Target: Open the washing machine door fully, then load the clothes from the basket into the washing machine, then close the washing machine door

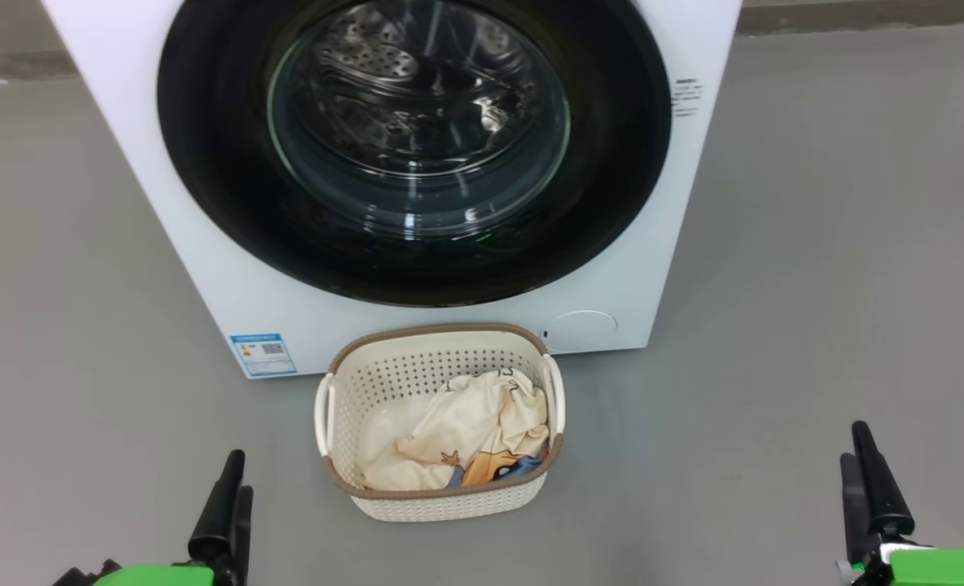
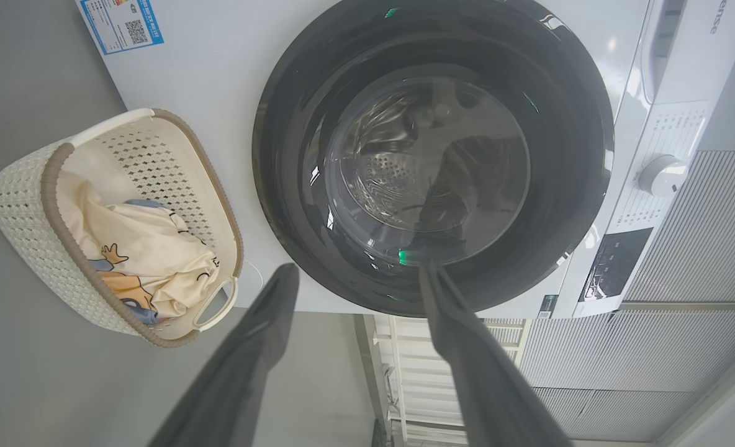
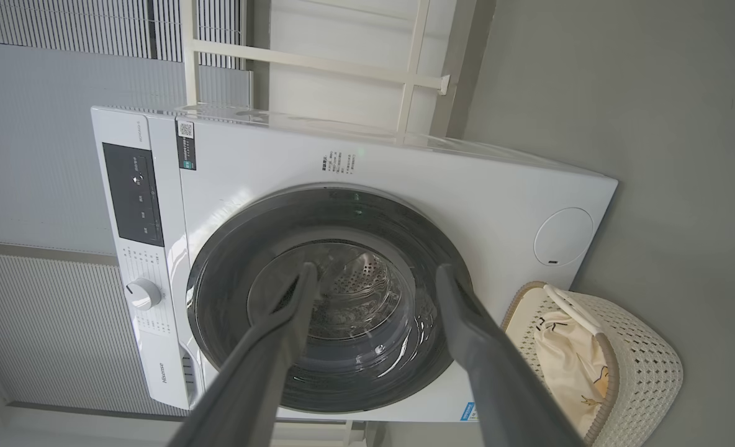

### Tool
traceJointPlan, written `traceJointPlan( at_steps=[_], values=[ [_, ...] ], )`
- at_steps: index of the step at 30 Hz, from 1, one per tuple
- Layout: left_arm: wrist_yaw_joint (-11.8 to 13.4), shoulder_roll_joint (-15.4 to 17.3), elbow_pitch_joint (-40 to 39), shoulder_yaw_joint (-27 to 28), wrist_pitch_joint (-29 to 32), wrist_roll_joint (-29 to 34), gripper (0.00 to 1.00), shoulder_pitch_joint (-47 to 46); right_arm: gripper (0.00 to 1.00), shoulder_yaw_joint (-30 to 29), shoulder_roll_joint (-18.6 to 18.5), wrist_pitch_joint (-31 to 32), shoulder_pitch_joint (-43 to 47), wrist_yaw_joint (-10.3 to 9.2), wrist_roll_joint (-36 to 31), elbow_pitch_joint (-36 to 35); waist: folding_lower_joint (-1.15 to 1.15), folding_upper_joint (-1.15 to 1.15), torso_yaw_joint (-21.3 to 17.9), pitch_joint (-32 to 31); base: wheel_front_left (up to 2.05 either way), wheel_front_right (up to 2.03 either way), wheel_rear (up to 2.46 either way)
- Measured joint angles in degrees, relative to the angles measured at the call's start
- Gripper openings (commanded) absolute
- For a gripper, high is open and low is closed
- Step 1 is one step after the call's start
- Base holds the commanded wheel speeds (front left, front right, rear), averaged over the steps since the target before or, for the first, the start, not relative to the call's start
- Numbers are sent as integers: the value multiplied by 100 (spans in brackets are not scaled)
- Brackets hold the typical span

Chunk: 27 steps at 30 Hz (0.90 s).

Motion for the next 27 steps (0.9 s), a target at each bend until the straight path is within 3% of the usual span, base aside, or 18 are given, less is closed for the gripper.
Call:
traceJointPlan(
  at_steps=[13,27],
  values=[
    [1,13,-222,255,-250,1069,100,-16,100,-48,-1,-242,46,0,-878,-151,0,0,73,-48,0,0,0],
    [450,21,-853,327,-468,2068,100,-15,100,-94,-11,-455,-128,0,-2198,-461,0,0,-7,-54,0,0,0]
  ],
)
